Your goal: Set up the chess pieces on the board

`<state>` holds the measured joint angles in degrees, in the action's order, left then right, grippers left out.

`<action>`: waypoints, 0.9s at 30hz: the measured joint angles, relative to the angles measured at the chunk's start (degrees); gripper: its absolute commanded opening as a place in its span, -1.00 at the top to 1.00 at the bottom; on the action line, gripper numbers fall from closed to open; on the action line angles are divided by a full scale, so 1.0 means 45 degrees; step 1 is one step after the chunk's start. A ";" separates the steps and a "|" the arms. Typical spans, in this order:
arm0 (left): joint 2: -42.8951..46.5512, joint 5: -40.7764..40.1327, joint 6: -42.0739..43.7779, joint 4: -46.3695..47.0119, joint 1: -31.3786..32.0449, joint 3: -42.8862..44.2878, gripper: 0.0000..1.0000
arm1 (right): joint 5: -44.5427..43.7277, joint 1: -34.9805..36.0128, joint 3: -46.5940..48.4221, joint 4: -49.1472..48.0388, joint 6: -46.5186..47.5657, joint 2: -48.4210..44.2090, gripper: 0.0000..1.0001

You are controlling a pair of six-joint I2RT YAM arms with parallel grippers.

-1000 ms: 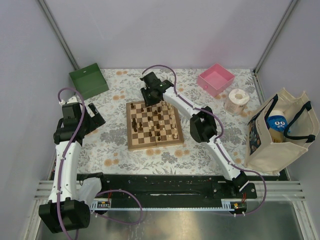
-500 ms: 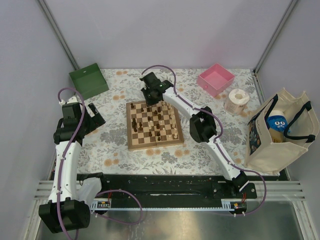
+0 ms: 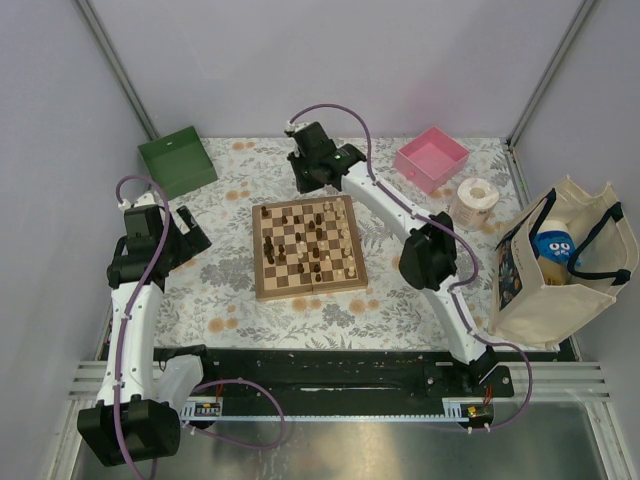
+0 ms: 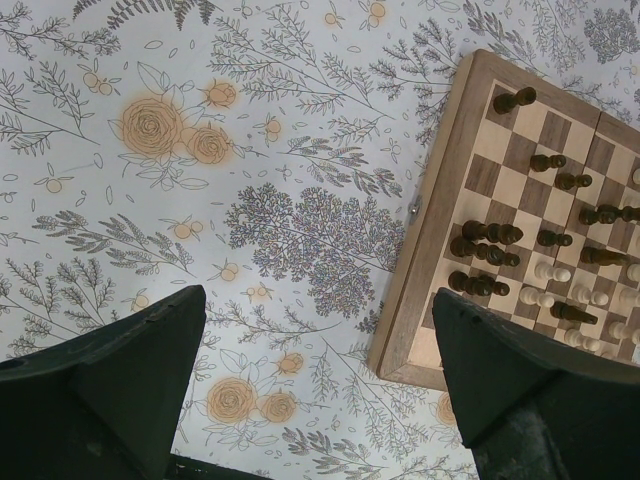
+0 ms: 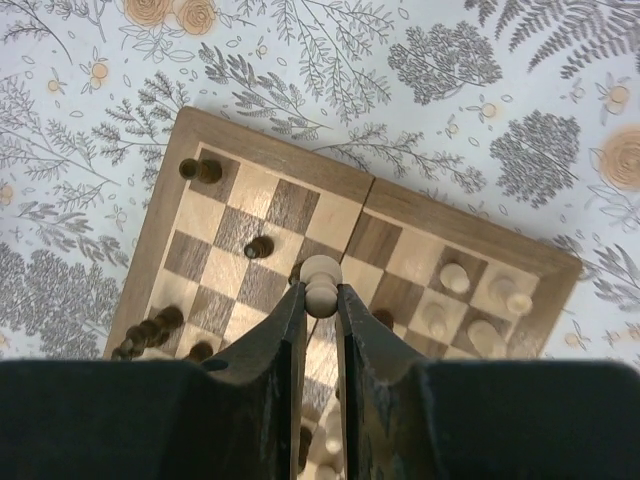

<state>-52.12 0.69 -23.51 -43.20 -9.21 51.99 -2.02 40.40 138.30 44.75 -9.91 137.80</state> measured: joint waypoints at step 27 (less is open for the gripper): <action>0.0000 0.0053 0.0000 0.0005 0.0000 -0.0005 -0.98 | 0.0029 -0.0563 -0.8359 -0.2472 -0.0243 -0.4401 0.66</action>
<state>-52.12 0.93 -23.51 -43.18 -9.21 51.96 -1.89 37.87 100.68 33.63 -11.00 117.99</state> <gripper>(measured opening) 0.988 0.230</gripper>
